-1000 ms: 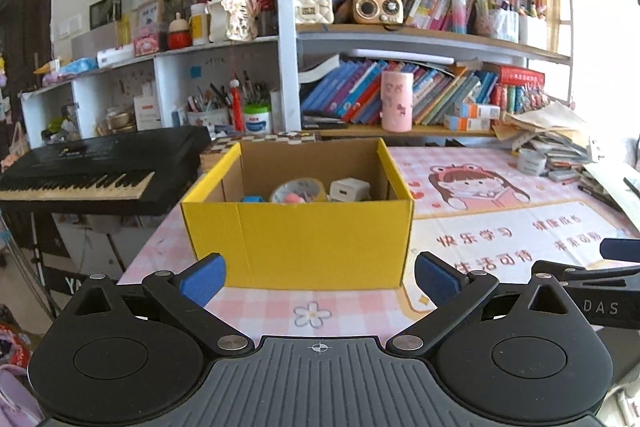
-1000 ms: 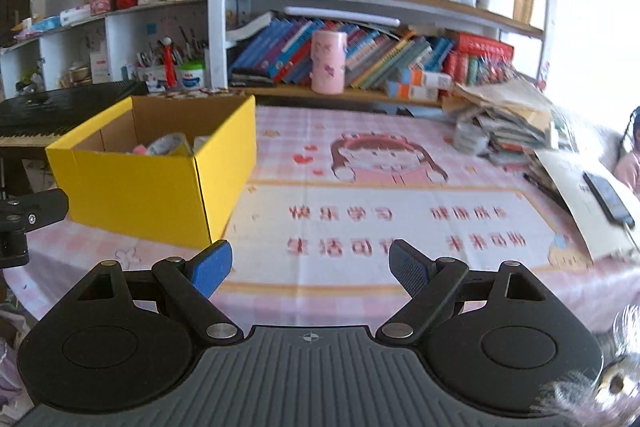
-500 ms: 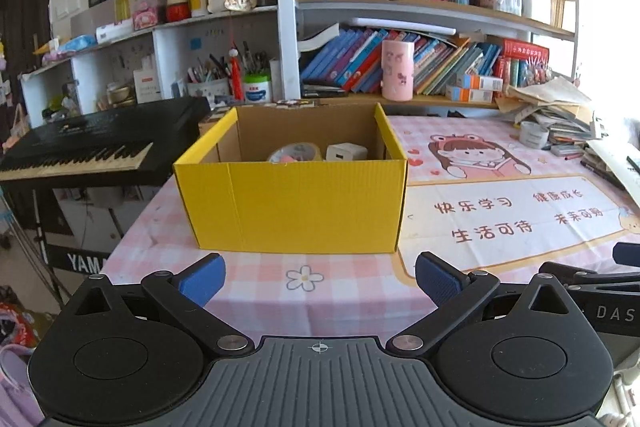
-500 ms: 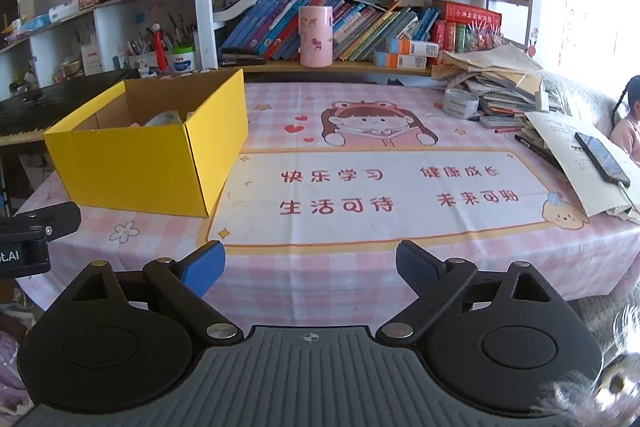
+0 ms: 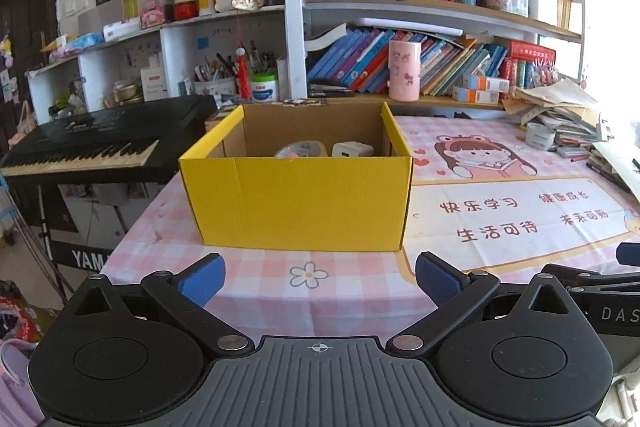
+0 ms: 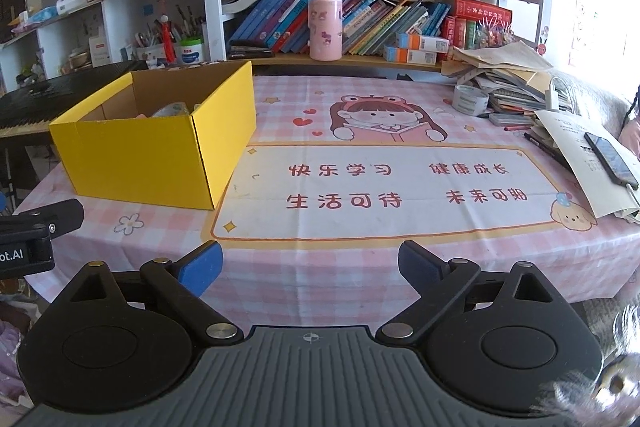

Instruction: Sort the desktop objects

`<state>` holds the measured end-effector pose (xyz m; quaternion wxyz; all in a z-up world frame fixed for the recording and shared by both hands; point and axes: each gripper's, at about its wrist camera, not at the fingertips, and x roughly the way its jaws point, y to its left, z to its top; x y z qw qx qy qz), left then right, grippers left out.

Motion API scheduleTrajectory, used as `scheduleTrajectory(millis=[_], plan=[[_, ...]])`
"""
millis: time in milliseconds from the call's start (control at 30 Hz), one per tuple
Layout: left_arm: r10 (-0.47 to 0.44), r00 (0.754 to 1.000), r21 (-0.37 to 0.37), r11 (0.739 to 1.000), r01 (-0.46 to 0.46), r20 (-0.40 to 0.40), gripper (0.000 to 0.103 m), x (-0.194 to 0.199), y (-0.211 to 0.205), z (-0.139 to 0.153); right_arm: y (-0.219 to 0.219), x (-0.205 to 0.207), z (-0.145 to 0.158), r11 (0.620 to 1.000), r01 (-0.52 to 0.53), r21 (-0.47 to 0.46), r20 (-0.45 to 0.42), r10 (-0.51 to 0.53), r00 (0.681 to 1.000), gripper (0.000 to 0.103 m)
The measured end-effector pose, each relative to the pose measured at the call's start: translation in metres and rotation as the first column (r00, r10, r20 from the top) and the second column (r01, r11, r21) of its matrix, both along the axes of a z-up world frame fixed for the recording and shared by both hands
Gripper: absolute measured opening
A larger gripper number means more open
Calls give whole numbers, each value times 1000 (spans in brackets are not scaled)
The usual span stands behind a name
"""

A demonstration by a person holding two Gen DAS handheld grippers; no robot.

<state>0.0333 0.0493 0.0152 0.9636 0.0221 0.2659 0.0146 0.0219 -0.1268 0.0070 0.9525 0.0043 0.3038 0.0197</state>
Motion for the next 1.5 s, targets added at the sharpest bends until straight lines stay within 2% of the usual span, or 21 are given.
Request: scheduleTrajectory(millis=[467,1500], plan=[[-14,999,34,999,15,-30,103,-1,-9,-2,-8,-2,-4,1000,29,-11,-33,-29,999,102],[-99,990,20,995,102,-96,103,0,-20,-7,-16,-10,-4,999,44,-26,-43,-45,998,102]])
